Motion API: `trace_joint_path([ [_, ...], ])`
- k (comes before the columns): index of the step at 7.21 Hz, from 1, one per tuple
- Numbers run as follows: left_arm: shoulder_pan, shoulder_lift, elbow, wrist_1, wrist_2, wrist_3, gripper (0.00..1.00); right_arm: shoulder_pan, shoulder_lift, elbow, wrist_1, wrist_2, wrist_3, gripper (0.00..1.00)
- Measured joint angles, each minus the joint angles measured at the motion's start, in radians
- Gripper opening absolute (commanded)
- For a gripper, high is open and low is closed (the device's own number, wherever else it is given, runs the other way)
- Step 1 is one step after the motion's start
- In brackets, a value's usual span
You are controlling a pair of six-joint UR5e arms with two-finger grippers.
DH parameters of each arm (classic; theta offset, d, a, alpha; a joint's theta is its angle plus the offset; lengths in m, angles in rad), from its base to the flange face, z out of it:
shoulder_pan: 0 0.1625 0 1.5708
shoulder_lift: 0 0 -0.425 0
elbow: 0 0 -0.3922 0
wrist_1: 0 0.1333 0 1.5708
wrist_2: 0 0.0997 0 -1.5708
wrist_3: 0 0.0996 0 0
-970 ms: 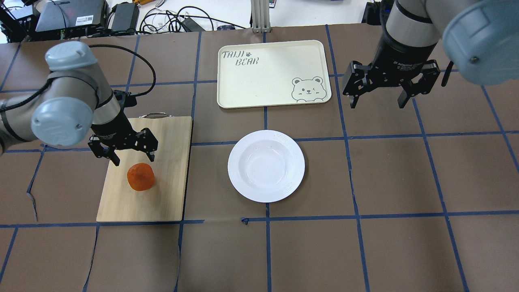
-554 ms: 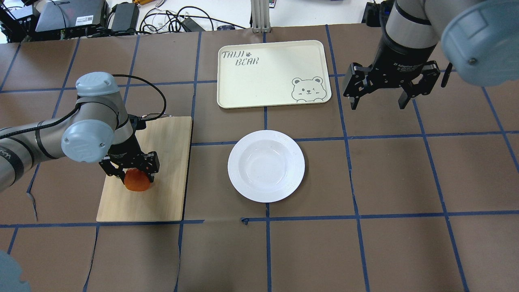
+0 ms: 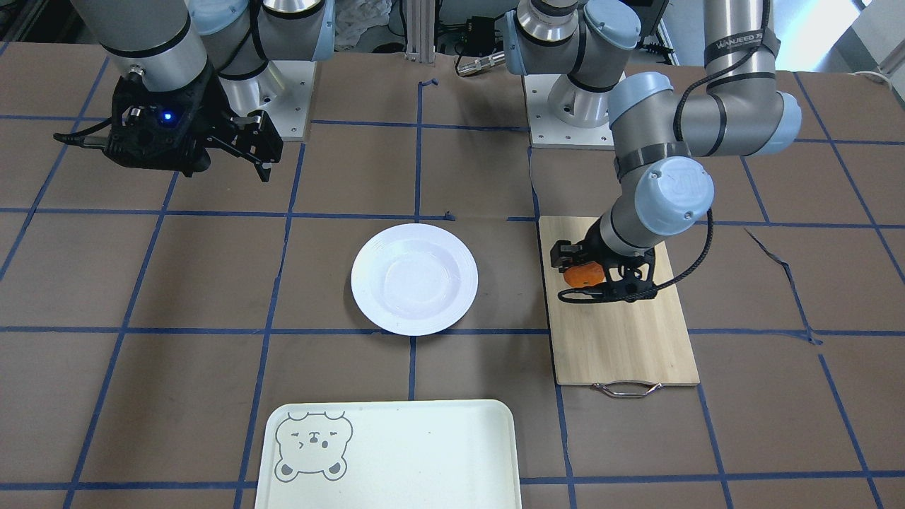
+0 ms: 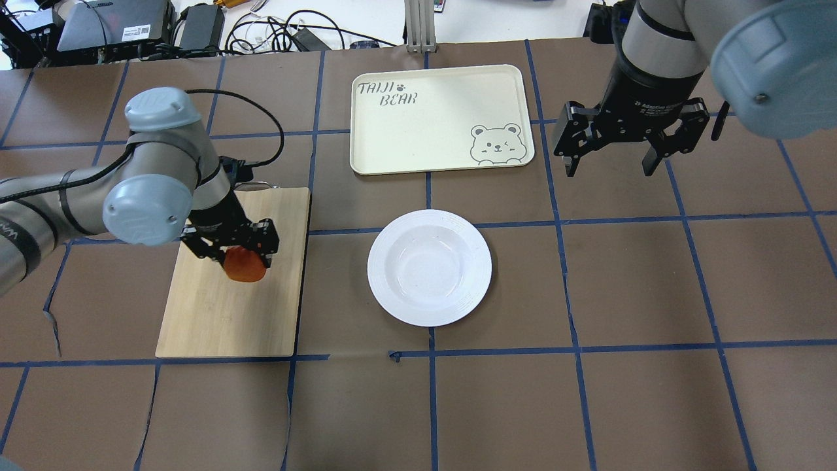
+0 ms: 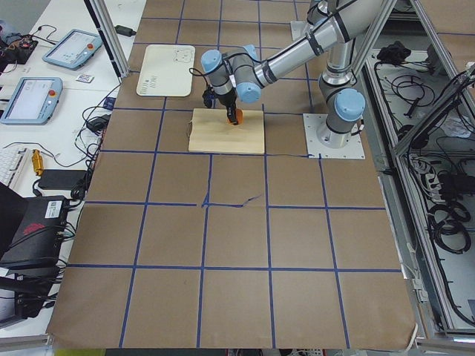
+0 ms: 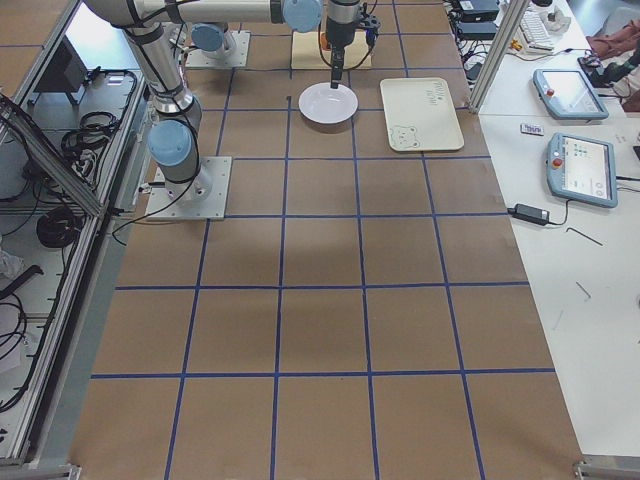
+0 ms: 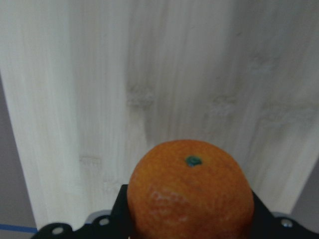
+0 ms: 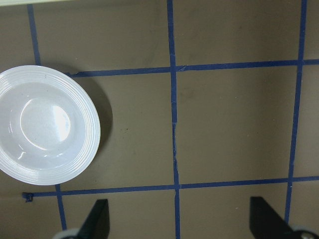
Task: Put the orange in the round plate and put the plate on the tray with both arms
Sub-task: 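Carry the orange with the left gripper onto the white plate and release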
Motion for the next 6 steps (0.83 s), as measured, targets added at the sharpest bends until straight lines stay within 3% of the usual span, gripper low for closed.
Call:
trace_joint_path([
  [3, -0.244, -0.050, 0.060, 0.044, -0.093, -0.386, 0.07, -0.001, 0.000, 0.000, 0.000, 0.002, 0.000, 1.00],
  [4, -0.306, -0.087, 0.060, 0.120, -0.120, -0.502, 0.25, -0.001, 0.000, 0.000, 0.000, 0.002, 0.000, 1.00],
  [5, -0.345, -0.129, 0.059, 0.204, -0.134, -0.587, 0.71, -0.001, 0.000, 0.000, 0.000, 0.001, 0.000, 1.00],
  [6, -0.366, -0.163, 0.057, 0.262, -0.139, -0.634, 1.00, -0.001, 0.000, 0.000, 0.000, 0.001, 0.000, 1.00],
])
